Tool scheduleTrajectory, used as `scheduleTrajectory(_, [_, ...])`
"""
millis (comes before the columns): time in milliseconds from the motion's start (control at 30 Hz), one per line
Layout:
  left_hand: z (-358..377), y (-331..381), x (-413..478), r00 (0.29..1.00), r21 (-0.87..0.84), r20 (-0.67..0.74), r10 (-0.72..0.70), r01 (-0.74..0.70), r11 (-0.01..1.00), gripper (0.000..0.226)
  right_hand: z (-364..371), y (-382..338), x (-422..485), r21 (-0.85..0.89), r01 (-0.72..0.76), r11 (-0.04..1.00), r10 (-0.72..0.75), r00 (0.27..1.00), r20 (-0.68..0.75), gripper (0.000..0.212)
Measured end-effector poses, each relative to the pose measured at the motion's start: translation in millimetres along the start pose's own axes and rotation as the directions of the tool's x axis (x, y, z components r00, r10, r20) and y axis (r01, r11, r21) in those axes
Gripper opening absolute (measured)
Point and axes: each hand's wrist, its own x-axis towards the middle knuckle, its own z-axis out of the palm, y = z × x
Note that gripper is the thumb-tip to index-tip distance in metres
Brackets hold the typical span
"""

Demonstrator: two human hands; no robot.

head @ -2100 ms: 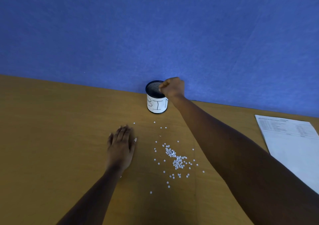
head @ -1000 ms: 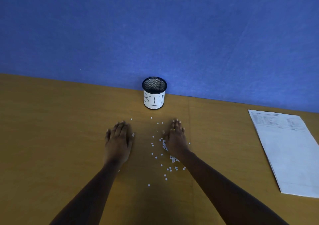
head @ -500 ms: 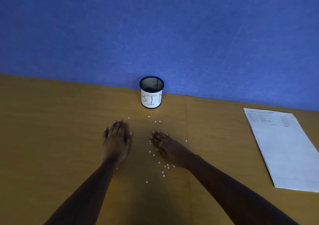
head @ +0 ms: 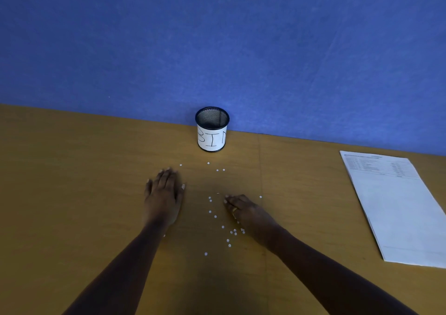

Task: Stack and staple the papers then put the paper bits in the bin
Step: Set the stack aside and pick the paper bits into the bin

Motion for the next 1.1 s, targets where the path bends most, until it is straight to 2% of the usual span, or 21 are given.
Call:
scheduleTrajectory(100, [0, 0, 0, 1.000, 0.000, -0.007, 0.007, -0.007, 1.000, 0.047, -7, -2, 2, -0.091, 0.017, 0.996, -0.023, 0.998, -0.065, 0.044])
scheduleTrajectory(200, [0, 0, 0, 1.000, -0.008, -0.014, 0.003, -0.004, 1.000, 0.048, -10, -4, 4, -0.049, -0.005, 0.999, -0.001, 0.993, -0.116, 0.037])
scheduleTrajectory(333, [0, 1, -1, 0.999, 0.002, -0.035, 0.006, -0.006, 1.000, 0.073, -8, -6, 7, -0.010, -0.046, 0.999, 0.046, 0.999, -0.009, 0.020])
scheduleTrajectory(433, [1, 0, -1, 1.000, 0.000, -0.028, -0.001, 0.001, 1.000, 0.073, -16, -12, 13, 0.080, -0.121, 0.989, 0.121, 0.993, -0.001, 0.006])
scheduleTrajectory(533, [1, 0, 0, 1.000, 0.005, -0.022, -0.005, 0.005, 1.000, 0.073, -23, -16, 23, 0.167, -0.237, 0.957, 0.238, 0.971, 0.013, 0.015])
scheduleTrajectory(600, [1, 1, -1, 1.000, 0.005, -0.011, -0.009, 0.009, 1.000, 0.069, -26, -14, 28, 0.258, -0.398, 0.881, 0.395, 0.916, 0.065, 0.025])
scheduleTrajectory(700, [0, 1, -1, 1.000, -0.004, -0.005, -0.016, 0.016, 1.000, 0.062, -28, -6, 32, 0.418, -0.459, 0.784, 0.479, 0.876, 0.062, 0.028])
scheduleTrajectory(800, [0, 1, -1, 1.000, -0.002, 0.004, -0.014, 0.014, 1.000, 0.050, -29, 2, 34, 0.619, -0.507, 0.600, 0.605, 0.794, 0.063, 0.022])
scheduleTrajectory(867, [0, 1, 0, 1.000, -0.005, 0.003, -0.007, 0.007, 1.000, 0.047, -31, 7, 36, 0.717, -0.538, 0.442, 0.680, 0.723, 0.123, 0.018])
scheduleTrajectory(1000, [0, 1, 1, 1.000, 0.003, 0.008, -0.008, 0.008, 1.000, 0.048, -39, 14, 47, 0.869, -0.494, 0.031, 0.710, 0.622, 0.328, 0.006])
scheduleTrajectory(1100, [0, 1, 1, 1.000, 0.004, -0.003, -0.011, 0.011, 1.000, 0.047, -55, 18, 62, 0.916, -0.355, -0.188, 0.664, 0.642, 0.385, 0.015])
